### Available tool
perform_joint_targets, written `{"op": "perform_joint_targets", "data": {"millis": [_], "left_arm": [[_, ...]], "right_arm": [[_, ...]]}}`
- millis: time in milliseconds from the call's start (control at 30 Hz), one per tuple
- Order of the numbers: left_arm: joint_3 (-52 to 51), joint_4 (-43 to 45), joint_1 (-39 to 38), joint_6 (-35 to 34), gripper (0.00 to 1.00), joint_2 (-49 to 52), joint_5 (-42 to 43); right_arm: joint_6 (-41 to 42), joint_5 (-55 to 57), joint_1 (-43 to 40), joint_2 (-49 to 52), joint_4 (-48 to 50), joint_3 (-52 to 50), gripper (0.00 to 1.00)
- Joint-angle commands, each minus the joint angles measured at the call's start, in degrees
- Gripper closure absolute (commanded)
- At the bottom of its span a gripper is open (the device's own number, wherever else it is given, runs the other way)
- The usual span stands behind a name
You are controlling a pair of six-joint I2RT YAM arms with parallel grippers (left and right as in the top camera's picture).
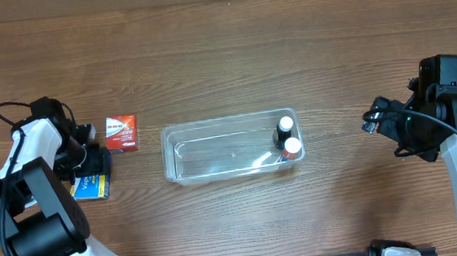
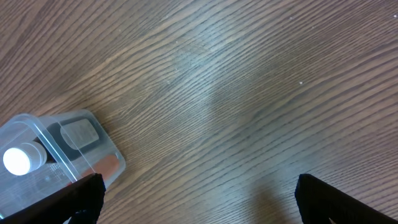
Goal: Pack container
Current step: 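Grasp the blue VapoDrops box with the left gripper, then carry the VapoDrops box into the container's left end and release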
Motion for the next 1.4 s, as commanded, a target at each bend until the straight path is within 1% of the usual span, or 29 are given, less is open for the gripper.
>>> {"op": "perform_joint_targets", "data": {"millis": [0, 33, 133, 200, 267, 333, 400, 467, 500, 600, 667, 767, 867, 1000, 1167, 1367], "left_arm": [[2.71, -1.44, 0.17, -4.74, 0.39, -9.38, 1.81], [3.65, -2.54, -0.33, -6.05, 0.41, -13.51, 2.05], [5.29, -4.61, -1.77, -9.01, 0.42, -20.65, 2.43], [6.56, -6.45, -3.89, -11.52, 0.44, -26.32, 5.40], [7.72, -8.37, -6.86, -15.08, 0.48, -31.08, 6.67], [8.63, -10.56, -11.08, -20.22, 0.50, -35.15, 6.64], [8.72, -11.54, -16.02, -28.81, 0.55, -38.29, 6.64], [8.72, -11.85, -20.33, -36.00, 0.56, -39.52, 6.67], [8.72, -11.85, -22.99, -39.12, 0.59, -39.71, 6.67], [8.70, -11.50, -31.21, -44.39, 0.60, -38.64, 5.99], [8.70, -10.91, -34.99, -45.72, 0.60, -37.09, 4.63], [8.70, -9.86, -39.47, -47.76, 0.62, -33.27, 4.07], [8.70, -9.92, -42.32, -48.24, 0.62, -26.82, 3.23], [8.70, -10.16, -42.84, -48.24, 0.58, -20.55, 3.26], [8.70, -10.21, -42.84, -48.22, 0.57, -14.64, 3.67], [8.70, -10.47, -42.84, -48.22, 0.56, -12.48, 5.18]], "right_arm": [[-0.61, 0.07, -0.04, -0.35, 0.22, -0.22, 0.00], [-0.61, 0.04, -0.04, -0.35, 0.22, -0.22, 0.00], [-0.59, 0.04, -0.04, -0.35, 0.20, -0.22, 0.00], [-0.59, 0.02, -0.04, -0.35, 0.22, -0.22, 0.00], [-0.59, 0.02, -0.04, -0.35, 0.24, -0.22, 0.00], [-0.61, -0.13, -0.04, -0.35, 0.24, -0.22, 0.00], [-0.59, -0.13, -0.04, -0.35, 0.24, -0.22, 0.00], [-0.59, -0.15, -0.04, -0.35, 0.24, -0.22, 0.00], [-0.59, -0.15, -0.04, -0.35, 0.22, -0.22, 0.00], [-0.59, -0.17, -0.04, -0.35, 0.17, -0.22, 0.00], [-0.57, -0.20, -0.04, -0.35, 0.11, -0.22, 0.00], [-0.59, -0.57, -0.04, -0.35, -0.04, -0.22, 0.00], [-0.59, -0.57, -0.04, -0.35, -0.07, -0.20, 0.00], [-0.59, -0.59, -0.04, -0.35, -0.17, -0.20, 0.00], [-0.59, -0.59, -0.04, -0.35, -0.31, -0.20, 0.00], [-0.59, -0.57, -0.04, -0.35, -0.31, -0.20, 0.00]]}}
